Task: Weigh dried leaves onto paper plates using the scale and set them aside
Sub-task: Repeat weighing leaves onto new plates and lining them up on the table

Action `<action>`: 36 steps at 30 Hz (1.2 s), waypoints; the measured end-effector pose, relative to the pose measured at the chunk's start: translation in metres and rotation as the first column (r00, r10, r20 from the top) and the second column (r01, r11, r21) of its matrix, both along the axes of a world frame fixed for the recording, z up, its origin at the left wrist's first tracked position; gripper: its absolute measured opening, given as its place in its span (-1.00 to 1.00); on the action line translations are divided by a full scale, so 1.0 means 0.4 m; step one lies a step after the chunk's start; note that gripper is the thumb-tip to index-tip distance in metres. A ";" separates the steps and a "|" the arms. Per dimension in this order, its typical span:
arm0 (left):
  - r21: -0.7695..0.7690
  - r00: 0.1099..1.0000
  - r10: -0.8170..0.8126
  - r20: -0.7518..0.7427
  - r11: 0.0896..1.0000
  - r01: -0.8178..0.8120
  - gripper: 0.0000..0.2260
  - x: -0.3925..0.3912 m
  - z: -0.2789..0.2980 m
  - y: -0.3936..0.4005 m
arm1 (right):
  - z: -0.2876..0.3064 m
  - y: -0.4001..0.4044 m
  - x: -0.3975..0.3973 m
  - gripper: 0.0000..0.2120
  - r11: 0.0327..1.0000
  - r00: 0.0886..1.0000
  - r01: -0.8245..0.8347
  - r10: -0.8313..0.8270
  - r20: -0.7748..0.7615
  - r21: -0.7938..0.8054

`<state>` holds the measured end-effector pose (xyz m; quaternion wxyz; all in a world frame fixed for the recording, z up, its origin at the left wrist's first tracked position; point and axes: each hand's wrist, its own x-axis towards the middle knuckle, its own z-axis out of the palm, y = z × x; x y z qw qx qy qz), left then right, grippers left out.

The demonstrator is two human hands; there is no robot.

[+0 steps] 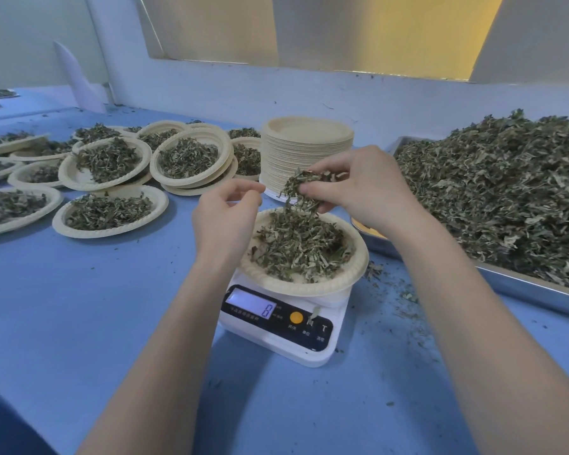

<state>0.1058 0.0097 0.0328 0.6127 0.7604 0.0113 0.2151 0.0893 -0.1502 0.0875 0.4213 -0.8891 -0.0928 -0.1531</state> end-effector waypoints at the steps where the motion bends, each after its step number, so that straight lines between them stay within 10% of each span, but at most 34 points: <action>1: -0.002 1.000 -0.003 0.000 1.000 0.003 -0.81 0.000 0.000 0.000 | 0.000 0.001 0.000 -0.75 1.000 1.000 -0.005 0.005 -0.003 -0.001; 12: -0.016 1.000 -0.003 0.003 1.000 0.003 -0.80 -0.002 -0.001 0.005 | 0.020 -0.034 -0.011 -0.88 1.000 0.998 0.028 -0.029 0.054 0.011; 16: -0.018 1.000 -0.001 0.000 1.000 0.001 -0.81 0.000 -0.003 0.006 | 0.020 -0.133 0.011 -0.80 0.835 0.911 0.412 -0.380 0.160 -0.365; 19: -0.011 1.000 -0.002 0.000 1.000 0.002 -0.82 -0.002 -0.003 0.002 | -0.004 -0.166 0.016 -0.54 0.665 0.869 0.359 -0.494 -0.024 -0.655; 25: -0.001 1.000 0.018 -0.009 1.000 -0.018 -0.80 0.000 0.000 0.004 | 0.003 -0.073 0.015 -0.78 0.932 0.993 0.001 -0.043 -0.108 -0.363; 36: -0.024 1.000 0.014 -0.008 1.000 -0.014 -0.81 0.002 -0.001 0.008 | -0.027 0.006 0.016 -0.49 0.833 0.954 -0.235 0.097 -0.285 -0.501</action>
